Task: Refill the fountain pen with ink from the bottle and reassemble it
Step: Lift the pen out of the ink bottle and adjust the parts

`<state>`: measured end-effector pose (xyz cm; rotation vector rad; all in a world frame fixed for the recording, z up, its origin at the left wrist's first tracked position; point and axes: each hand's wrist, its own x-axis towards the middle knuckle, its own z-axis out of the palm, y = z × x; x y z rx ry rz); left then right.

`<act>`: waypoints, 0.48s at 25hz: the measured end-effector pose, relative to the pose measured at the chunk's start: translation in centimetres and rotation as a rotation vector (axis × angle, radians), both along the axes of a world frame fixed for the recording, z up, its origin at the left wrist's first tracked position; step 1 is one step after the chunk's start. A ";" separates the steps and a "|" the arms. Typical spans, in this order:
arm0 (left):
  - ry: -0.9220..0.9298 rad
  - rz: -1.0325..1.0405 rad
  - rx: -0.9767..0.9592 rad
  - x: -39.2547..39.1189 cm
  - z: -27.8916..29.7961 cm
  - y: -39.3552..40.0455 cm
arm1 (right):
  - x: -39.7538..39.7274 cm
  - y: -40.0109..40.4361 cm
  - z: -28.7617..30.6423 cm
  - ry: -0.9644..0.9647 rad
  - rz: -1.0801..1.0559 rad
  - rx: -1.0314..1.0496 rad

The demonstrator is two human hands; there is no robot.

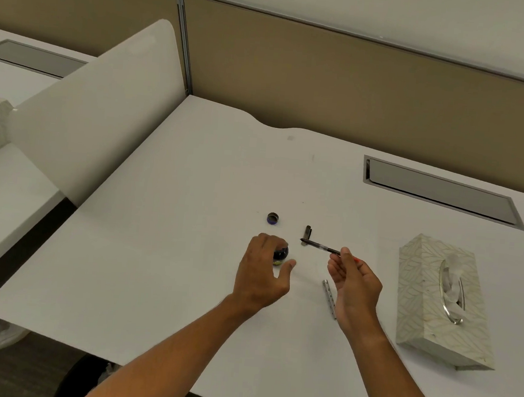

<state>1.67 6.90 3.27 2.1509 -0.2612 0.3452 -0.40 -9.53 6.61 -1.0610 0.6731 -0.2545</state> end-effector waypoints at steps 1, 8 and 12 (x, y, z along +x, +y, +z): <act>0.070 -0.002 -0.111 -0.6 0.3 -0.7 | -0.3 0.1 0.2 -0.005 -0.024 0.078; 0.915 0.010 -0.981 -2.4 1.4 -3.6 | -3.5 1.3 0.3 0.020 -0.093 0.389; 0.918 -0.014 -1.064 -2.7 1.7 -4.0 | -5.2 2.0 0.2 0.034 -0.103 0.467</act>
